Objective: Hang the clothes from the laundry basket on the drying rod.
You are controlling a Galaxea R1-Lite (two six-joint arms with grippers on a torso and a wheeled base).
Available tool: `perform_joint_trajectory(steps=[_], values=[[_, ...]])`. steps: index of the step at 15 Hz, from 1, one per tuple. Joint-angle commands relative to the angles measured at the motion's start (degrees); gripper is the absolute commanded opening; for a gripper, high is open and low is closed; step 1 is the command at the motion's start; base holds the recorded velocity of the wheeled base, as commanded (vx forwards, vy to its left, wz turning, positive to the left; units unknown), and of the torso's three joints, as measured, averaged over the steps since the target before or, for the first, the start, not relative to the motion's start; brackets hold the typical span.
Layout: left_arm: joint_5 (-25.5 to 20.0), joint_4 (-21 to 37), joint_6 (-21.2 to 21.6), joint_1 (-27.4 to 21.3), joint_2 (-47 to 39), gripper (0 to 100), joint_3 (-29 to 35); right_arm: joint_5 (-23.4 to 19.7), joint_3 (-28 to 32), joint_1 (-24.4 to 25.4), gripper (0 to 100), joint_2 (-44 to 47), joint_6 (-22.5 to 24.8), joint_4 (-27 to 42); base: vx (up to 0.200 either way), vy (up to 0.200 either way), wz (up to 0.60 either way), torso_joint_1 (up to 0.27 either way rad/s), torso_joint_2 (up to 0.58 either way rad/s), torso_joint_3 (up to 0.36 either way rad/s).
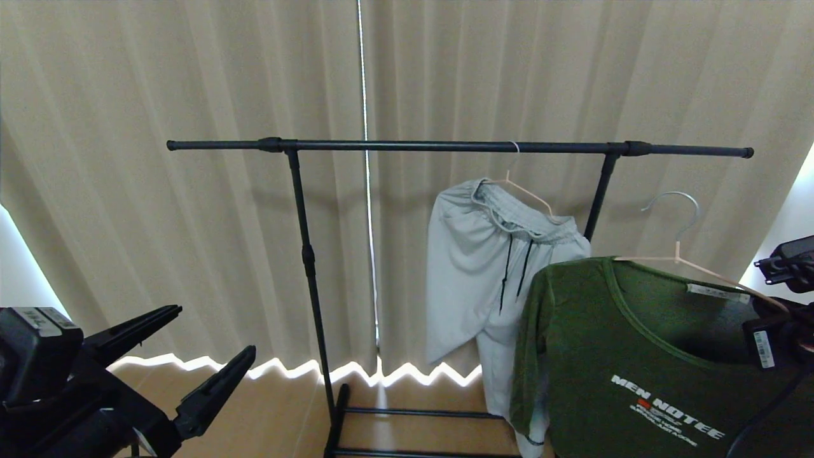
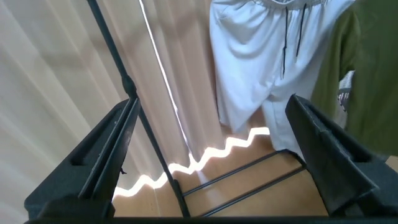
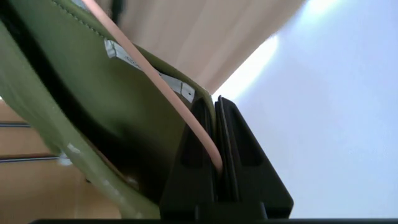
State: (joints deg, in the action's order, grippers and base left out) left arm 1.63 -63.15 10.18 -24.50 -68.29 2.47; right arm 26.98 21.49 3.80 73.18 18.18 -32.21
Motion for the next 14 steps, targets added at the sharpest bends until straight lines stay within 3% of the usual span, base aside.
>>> perform_joint_trajectory(steps=[1,6,14], values=[[0.0,0.0,0.0,0.1,-0.1,100,0.0,0.0,0.0,0.5,0,0.2,0.0,0.0,0.0,0.2,0.0,-0.002,0.0,0.002],[0.1,0.0,0.1,0.1,-0.1,100,-0.2,-0.1,0.1,0.9,0,0.5,0.0,-0.1,0.0,0.2,0.0,0.003,0.0,0.002],[0.1,0.0,-0.2,0.2,-0.1,100,-0.1,-0.1,2.9,4.6,0,3.0,-1.6,-0.8,0.0,0.0,0.0,0.0,0.0,0.0]])
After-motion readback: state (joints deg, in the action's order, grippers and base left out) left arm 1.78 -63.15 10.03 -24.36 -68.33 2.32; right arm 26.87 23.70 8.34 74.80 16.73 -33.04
